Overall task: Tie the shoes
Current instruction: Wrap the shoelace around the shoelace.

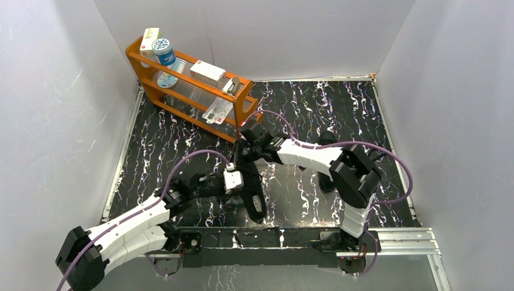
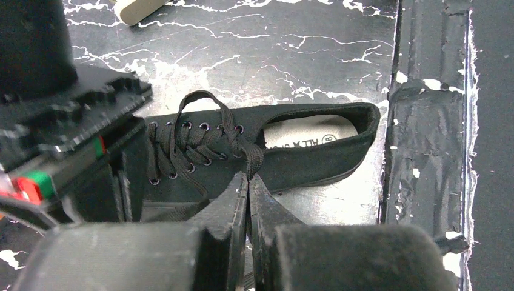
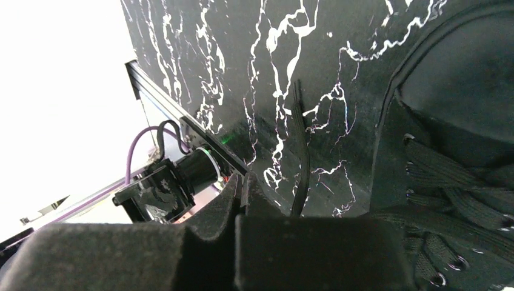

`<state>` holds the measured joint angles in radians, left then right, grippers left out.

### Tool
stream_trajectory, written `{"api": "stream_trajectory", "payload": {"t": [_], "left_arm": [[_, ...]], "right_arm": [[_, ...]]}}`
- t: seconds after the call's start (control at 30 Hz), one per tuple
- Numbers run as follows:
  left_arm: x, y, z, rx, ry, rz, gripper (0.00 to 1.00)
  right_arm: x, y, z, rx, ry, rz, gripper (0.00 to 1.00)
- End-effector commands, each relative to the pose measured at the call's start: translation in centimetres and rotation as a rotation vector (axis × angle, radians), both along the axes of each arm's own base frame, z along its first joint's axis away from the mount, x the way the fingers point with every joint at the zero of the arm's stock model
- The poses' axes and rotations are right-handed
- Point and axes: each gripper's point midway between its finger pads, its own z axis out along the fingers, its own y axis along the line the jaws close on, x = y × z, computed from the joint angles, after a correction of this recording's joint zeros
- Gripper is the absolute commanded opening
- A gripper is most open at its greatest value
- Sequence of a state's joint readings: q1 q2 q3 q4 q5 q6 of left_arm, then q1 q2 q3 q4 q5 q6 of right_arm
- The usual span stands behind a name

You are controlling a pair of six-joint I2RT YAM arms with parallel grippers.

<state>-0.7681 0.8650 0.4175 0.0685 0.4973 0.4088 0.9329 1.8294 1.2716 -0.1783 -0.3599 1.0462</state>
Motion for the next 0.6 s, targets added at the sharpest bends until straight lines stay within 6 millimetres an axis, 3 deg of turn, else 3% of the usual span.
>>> {"api": "stream_trajectory", "payload": {"t": [0.0, 0.23, 0.43, 0.57], "left_arm": [[-0.7, 0.2, 0.8, -0.028, -0.03, -0.023, 0.0], [-0.2, -0.6, 0.3, -0.015, -0.042, -0.062, 0.0], [0.6, -0.6, -0.5, -0.004, -0.088, -0.052, 0.0], [0.5, -0.7, -1.0, -0.006, -0.07, -0.047, 0.0]], "right_arm": [[0.8, 0.1, 3.3, 0.051, -0.101, 0.034, 0.0], [-5.9, 4.1, 1.2, 0.084, -0.039, 0.215, 0.02], [-8.6, 3.4, -1.3, 0.071, 0.098, 0.28, 0.05], [-9.0, 3.0, -1.6, 0.068, 0.119, 0.294, 0.16]]}}
